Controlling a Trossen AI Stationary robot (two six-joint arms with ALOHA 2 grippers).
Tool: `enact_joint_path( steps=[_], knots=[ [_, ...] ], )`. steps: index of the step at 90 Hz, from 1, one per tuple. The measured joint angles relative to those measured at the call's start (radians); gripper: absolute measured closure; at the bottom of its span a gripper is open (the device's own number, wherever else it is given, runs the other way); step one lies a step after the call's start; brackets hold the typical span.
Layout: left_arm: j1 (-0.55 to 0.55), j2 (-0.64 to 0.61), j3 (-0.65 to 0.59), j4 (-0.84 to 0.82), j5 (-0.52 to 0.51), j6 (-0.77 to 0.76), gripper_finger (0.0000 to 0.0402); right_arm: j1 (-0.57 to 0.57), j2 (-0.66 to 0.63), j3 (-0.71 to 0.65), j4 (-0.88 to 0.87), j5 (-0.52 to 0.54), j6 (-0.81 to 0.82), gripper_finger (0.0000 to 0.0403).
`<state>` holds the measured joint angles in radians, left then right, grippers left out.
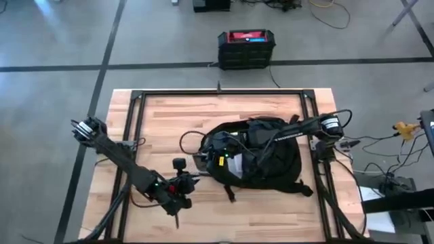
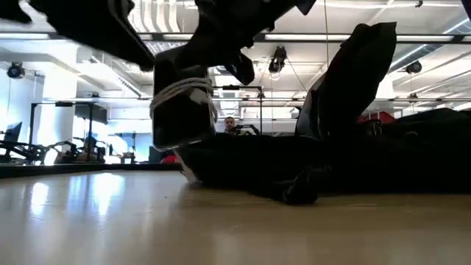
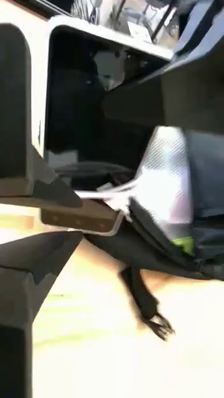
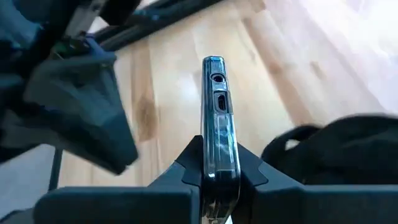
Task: Unpack backpack
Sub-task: Remove the white charger cable from the black phone
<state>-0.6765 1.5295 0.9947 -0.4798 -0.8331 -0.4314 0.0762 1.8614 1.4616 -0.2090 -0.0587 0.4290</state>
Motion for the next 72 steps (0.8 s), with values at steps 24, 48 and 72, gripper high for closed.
enact_joint_path(
  steps=[24,48,72],
  knots=[
    [-0.019,-0.172,-0.191,0.042,-0.036,-0.15,0.0288,0.008,-0.021,0.002,0.011,-0.075,-0.145,0.0384],
    [-0.01,-0.269,-0.556,0.892,0.019,0.092,0.027,0.043,-0.044,0.002,0.021,-0.129,-0.307,0.0384],
    [0.01,-0.23,-0.675,1.277,0.037,0.115,0.0276,0.056,-0.044,0.0,0.013,-0.089,-0.376,0.0384]
  ],
)
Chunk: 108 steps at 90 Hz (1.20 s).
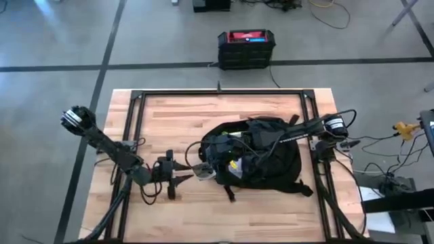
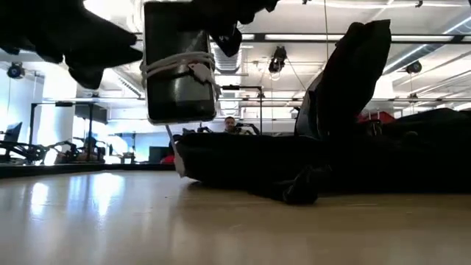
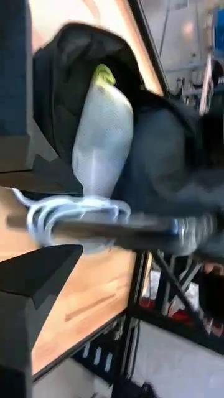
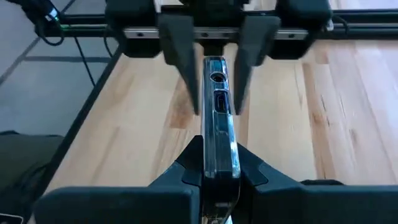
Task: Unpack backpack
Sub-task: Remove the white charger cable from the black phone, then remove the black phone from the black backpack
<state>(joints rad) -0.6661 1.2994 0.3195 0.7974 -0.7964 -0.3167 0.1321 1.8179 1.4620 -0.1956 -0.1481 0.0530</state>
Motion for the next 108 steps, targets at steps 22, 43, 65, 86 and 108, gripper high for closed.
enact_joint_path(
  steps=[22,43,65,86,108],
  knots=[
    [0.066,0.165,0.091,0.065,0.001,0.085,0.0276,0.002,0.006,0.0,-0.001,0.058,-0.013,0.0384],
    [0.118,0.324,0.201,0.075,0.097,0.131,0.0277,0.006,0.011,-0.001,-0.009,0.049,0.018,0.0384],
    [0.12,0.411,0.211,0.112,0.114,0.052,0.0282,0.01,-0.006,0.018,-0.015,0.051,0.032,0.0384],
    [0.112,0.416,0.193,0.101,0.133,0.005,0.0283,0.008,-0.006,0.026,-0.025,0.053,0.031,0.0384],
    [0.063,0.427,0.133,0.031,0.169,-0.045,0.0283,0.004,-0.079,0.046,0.049,0.088,-0.01,0.0385]
  ],
)
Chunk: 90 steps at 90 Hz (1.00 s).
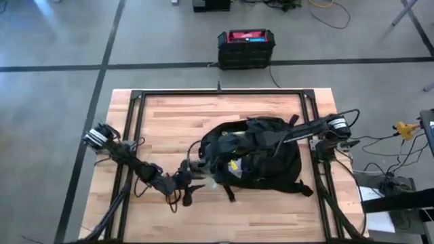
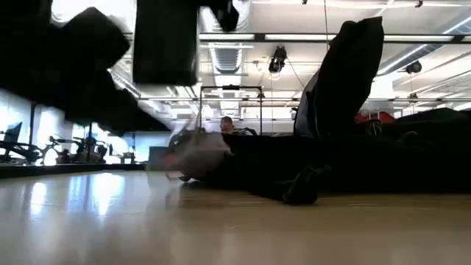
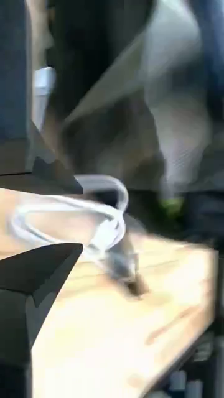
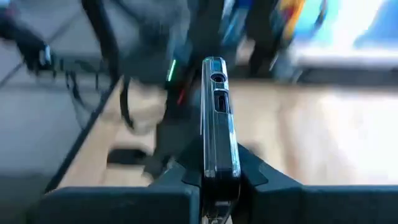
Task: Unpack backpack
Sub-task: Remove the black phone from the black backpack
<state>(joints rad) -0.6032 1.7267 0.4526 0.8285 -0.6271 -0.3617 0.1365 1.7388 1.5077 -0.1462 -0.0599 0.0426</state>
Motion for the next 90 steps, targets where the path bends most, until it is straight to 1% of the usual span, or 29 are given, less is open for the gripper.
enact_joint_path(
  steps=[6,10,18,24,32,41,50,54,60,63,68,76,81,87,90],
  knots=[
    [-0.008,-0.024,-0.004,0.04,-0.012,-0.007,0.0283,-0.002,-0.019,0.009,0.025,0.008,-0.005,0.0385],
    [-0.013,-0.034,-0.011,0.032,-0.02,-0.014,0.0283,-0.003,-0.019,0.008,0.015,0.007,-0.006,0.0385],
    [-0.021,-0.07,-0.023,-0.054,-0.022,-0.025,0.0283,-0.002,0.002,-0.004,-0.021,0.021,-0.006,0.0385],
    [-0.021,-0.134,-0.025,-0.119,-0.034,-0.046,0.0283,0.0,0.006,-0.014,-0.071,0.034,-0.005,0.0385],
    [-0.025,-0.223,-0.035,-0.238,-0.037,-0.076,0.0283,0.0,-0.009,-0.01,-0.052,0.039,0.007,0.0385],
    [-0.036,-0.295,-0.029,-0.267,-0.038,-0.061,0.0283,0.004,-0.008,-0.024,-0.11,0.042,0.033,0.0385],
    [-0.056,-0.343,-0.014,-0.297,-0.036,-0.023,0.0283,0.02,0.029,-0.052,-0.095,0.039,0.054,0.0385],
    [-0.068,-0.38,-0.012,-0.351,-0.038,-0.017,0.0283,0.024,0.049,-0.054,-0.088,0.032,0.075,0.0385],
    [-0.084,-0.445,0.011,-0.442,-0.048,-0.028,0.0283,0.034,0.085,-0.048,-0.021,0.027,0.105,0.0385],
    [-0.096,-0.479,0.026,-0.498,-0.059,-0.045,0.0283,0.039,0.116,-0.048,0.003,0.026,0.129,0.0385],
    [-0.114,-0.549,0.053,-0.65,-0.065,-0.086,0.0283,0.042,0.169,-0.051,0.081,0.0,0.175,0.0385],
    [-0.132,-0.633,0.127,-0.95,-0.024,-0.21,0.0283,0.046,0.256,-0.051,0.243,-0.042,0.236,0.0385],
    [-0.146,-0.688,0.19,-1.147,0.014,-0.304,0.0283,0.047,0.299,-0.029,0.306,-0.038,0.263,0.0385],
    [-0.162,-0.726,0.263,-1.353,0.026,-0.39,0.0283,0.046,0.347,-0.009,0.372,-0.035,0.286,0.0385],
    [-0.164,-0.733,0.292,-1.426,0.008,-0.412,0.0283,0.045,0.371,-0.002,0.389,-0.054,0.294,0.0385]
  ],
)
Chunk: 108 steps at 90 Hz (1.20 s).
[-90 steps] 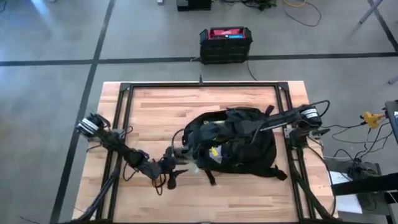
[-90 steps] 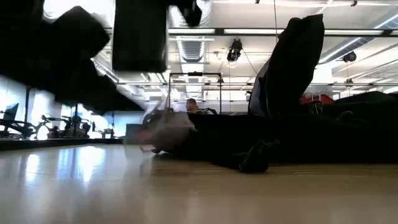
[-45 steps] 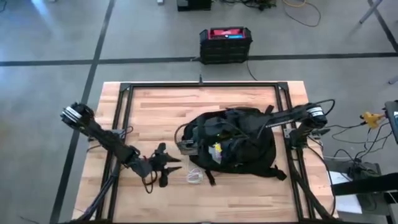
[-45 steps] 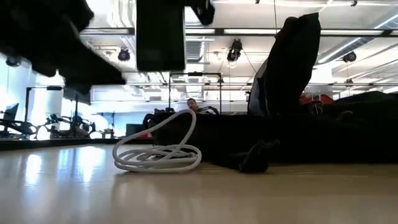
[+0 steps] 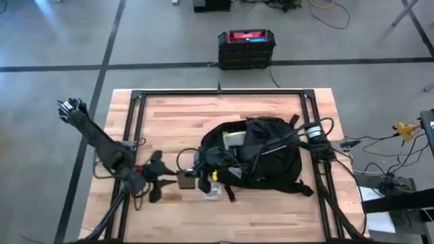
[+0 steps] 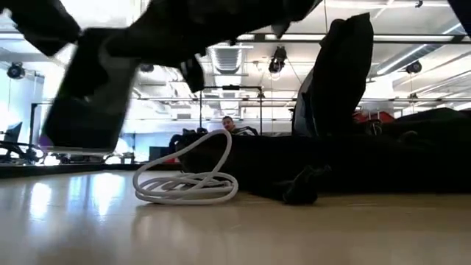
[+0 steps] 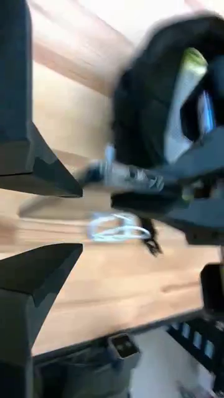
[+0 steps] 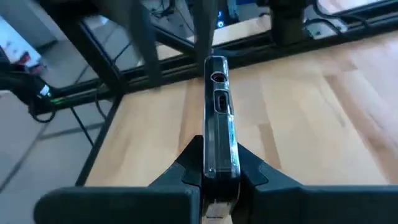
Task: Unpack backpack
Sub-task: Remove the black phone from the black backpack
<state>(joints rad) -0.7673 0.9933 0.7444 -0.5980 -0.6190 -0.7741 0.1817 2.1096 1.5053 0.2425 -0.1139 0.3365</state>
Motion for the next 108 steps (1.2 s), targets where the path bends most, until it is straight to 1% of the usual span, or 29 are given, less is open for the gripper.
enact_joint_path(
  steps=[4,8,12,20,30,40,49,55,64,73,82,87,91,97,104,108],
  knots=[
    [-0.003,-0.017,0.025,-0.054,-0.028,-0.007,0.0283,-0.001,0.039,0.009,0.023,-0.029,0.011,0.0385],
    [-0.006,-0.03,0.039,-0.064,-0.069,-0.003,0.0283,0.0,0.081,0.023,0.067,-0.042,0.021,0.0384],
    [-0.008,-0.035,0.046,-0.042,-0.085,0.02,0.0283,0.0,0.102,0.042,0.072,-0.055,0.03,0.0381],
    [-0.009,-0.033,0.041,-0.009,-0.096,0.07,0.0283,-0.012,0.149,0.085,0.073,-0.033,0.031,0.0364],
    [-0.008,-0.006,0.008,0.028,-0.118,0.081,0.0283,-0.028,0.195,0.114,0.06,-0.033,0.032,0.0348],
    [-0.007,0.028,-0.022,0.035,-0.125,0.061,0.0283,-0.047,0.211,0.119,0.062,-0.036,0.002,0.0336],
    [-0.009,0.054,-0.051,0.036,-0.124,0.013,0.0283,-0.064,0.216,0.118,0.044,-0.045,-0.02,0.0321],
    [-0.012,0.066,-0.057,0.043,-0.124,-0.004,0.0283,-0.069,0.216,0.118,0.029,-0.041,-0.056,0.0305],
    [-0.013,0.076,-0.063,0.031,-0.115,-0.032,0.0283,-0.077,0.215,0.115,0.007,-0.031,-0.106,0.0268],
    [-0.018,0.076,-0.063,0.033,-0.106,-0.05,0.0283,-0.081,0.19,0.113,-0.071,-0.019,-0.183,0.0228],
    [-0.018,0.075,-0.064,0.031,-0.102,-0.057,0.0283,-0.08,0.126,0.11,-0.221,-0.005,-0.292,0.0195],
    [-0.019,0.075,-0.064,0.029,-0.102,-0.062,0.0283,-0.073,0.077,0.109,-0.341,0.014,-0.36,0.0182],
    [-0.019,0.075,-0.065,0.031,-0.102,-0.066,0.0283,-0.062,0.037,0.109,-0.411,0.043,-0.407,0.0175],
    [-0.018,0.075,-0.068,0.026,-0.102,-0.068,0.0283,-0.036,-0.014,0.109,-0.533,0.12,-0.477,0.017],
    [-0.018,0.077,-0.069,0.03,-0.102,-0.071,0.0283,-0.004,-0.049,0.109,-0.598,0.202,-0.518,0.0168],
    [-0.017,0.077,-0.071,0.028,-0.103,-0.072,0.0283,0.004,-0.064,0.109,-0.605,0.213,-0.53,0.017]
  ],
)
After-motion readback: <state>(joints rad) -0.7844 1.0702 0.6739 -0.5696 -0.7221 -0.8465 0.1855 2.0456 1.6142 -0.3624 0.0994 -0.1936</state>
